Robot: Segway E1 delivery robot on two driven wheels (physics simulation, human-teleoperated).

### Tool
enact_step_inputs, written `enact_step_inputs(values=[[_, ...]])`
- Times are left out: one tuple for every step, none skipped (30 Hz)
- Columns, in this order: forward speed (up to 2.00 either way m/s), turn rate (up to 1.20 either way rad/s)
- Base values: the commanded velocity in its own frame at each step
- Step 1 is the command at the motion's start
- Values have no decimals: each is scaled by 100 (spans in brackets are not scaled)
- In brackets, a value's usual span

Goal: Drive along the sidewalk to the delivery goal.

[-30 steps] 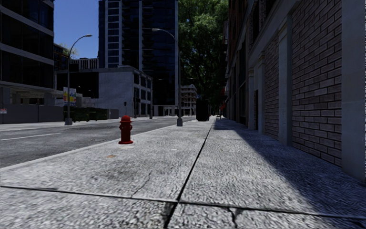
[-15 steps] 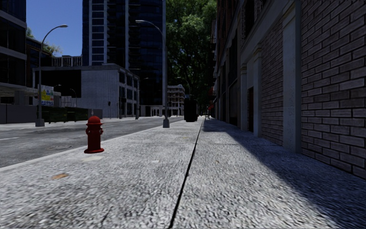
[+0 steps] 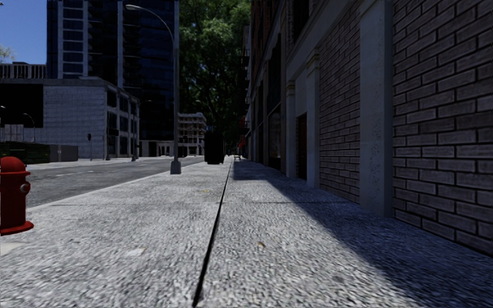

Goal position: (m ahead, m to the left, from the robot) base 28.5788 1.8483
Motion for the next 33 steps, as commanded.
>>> enact_step_inputs(values=[[200, 0], [200, 0], [200, 0], [200, 0], [200, 0], [200, 0], [200, 0], [200, 0], [200, 0], [200, 0], [200, 0], [200, 0], [200, 0], [200, 74], [200, 72], [200, 25], [200, 5], [200, 0], [200, 0], [200, 0], [200, 0], [200, 0], [200, 0], [200, 0], [200, 0], [200, 0], [200, 0], [200, 0], [200, 0], [200, 0], [200, 0], [200, 0], [200, 21]])
